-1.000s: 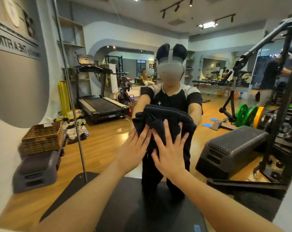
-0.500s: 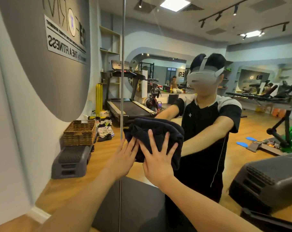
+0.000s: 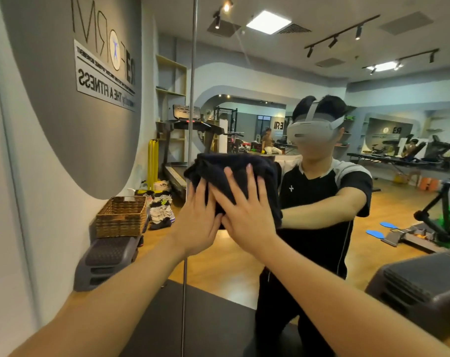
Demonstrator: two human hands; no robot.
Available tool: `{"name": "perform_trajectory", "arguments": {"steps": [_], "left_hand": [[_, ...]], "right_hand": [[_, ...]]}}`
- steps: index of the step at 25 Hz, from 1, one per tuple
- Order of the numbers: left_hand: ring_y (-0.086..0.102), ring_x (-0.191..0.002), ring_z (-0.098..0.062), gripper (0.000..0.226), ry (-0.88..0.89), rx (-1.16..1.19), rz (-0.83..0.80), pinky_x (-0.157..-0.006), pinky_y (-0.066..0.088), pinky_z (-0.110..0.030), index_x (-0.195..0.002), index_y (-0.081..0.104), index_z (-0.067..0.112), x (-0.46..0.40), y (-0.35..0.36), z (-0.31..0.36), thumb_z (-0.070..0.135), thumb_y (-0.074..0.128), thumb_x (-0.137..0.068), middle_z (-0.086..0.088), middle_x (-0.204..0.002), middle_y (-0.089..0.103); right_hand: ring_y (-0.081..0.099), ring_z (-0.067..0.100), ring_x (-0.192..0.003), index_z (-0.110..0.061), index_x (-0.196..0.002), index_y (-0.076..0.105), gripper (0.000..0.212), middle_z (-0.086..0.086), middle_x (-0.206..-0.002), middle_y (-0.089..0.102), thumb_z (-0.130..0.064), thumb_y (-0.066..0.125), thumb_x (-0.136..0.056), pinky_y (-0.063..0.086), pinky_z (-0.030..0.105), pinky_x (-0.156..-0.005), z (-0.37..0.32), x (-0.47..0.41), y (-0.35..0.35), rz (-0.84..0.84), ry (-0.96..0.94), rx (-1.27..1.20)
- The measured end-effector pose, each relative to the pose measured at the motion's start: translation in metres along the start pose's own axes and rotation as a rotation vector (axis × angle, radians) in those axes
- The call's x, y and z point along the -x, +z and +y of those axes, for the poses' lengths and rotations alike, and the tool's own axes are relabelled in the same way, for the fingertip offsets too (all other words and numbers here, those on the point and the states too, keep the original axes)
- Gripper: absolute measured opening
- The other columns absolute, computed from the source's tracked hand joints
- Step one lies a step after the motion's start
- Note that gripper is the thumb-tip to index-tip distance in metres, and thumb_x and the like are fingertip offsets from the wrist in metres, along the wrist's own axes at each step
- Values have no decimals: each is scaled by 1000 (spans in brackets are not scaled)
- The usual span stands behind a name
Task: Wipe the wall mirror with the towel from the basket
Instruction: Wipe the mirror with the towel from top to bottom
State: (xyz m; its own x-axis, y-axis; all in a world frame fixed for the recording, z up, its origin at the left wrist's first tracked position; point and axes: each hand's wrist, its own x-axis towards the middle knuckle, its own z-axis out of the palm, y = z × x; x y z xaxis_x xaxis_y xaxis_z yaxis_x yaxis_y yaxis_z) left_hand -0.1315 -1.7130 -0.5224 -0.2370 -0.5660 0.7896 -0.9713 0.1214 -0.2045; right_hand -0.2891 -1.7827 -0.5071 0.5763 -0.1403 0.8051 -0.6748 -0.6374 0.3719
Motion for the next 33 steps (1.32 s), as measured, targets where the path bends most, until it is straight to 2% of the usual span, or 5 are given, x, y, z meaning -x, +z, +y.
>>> {"name": "perform_trajectory", "arguments": {"steps": [10,20,24,27,33], "left_hand": [[-6,-156,-46,76,41,171,57,-124,11,-61,-159,0,-7,-85,31,156,43,9,-103,-35,-165,-4],[6,-148,-50,69,-8,360,-99,-121,19,-69,-159,18,-5,33,123,301,30,41,-104,-36,-161,12],[22,-144,-60,71,140,336,-181,-121,-8,-68,-156,26,-8,64,151,366,28,53,-100,-41,-156,21],[27,-136,-58,80,124,436,-213,-115,35,-58,-146,45,-8,61,150,414,29,69,-80,-36,-148,30],[8,-149,-60,86,277,362,-375,-118,18,-68,-154,-1,-15,50,185,523,22,52,-98,-41,-159,14]], "right_hand": [[23,47,-154,-31,-158,41,66,13,-167,31,-32,54,-93,21,60,-124,138,88,-76,177,119,142],[13,51,-154,-32,-158,37,63,14,-169,18,-39,54,-98,15,63,-125,143,312,-54,-73,190,95],[17,50,-154,-31,-155,45,63,14,-168,22,-37,64,-96,16,59,-127,162,389,-60,-141,199,134],[17,50,-154,-29,-156,46,63,15,-168,24,-33,68,-97,21,62,-125,181,435,-78,-196,229,141],[17,51,-154,-28,-155,39,87,14,-169,21,-12,84,-82,26,66,-121,241,507,-134,-315,326,216]]}}
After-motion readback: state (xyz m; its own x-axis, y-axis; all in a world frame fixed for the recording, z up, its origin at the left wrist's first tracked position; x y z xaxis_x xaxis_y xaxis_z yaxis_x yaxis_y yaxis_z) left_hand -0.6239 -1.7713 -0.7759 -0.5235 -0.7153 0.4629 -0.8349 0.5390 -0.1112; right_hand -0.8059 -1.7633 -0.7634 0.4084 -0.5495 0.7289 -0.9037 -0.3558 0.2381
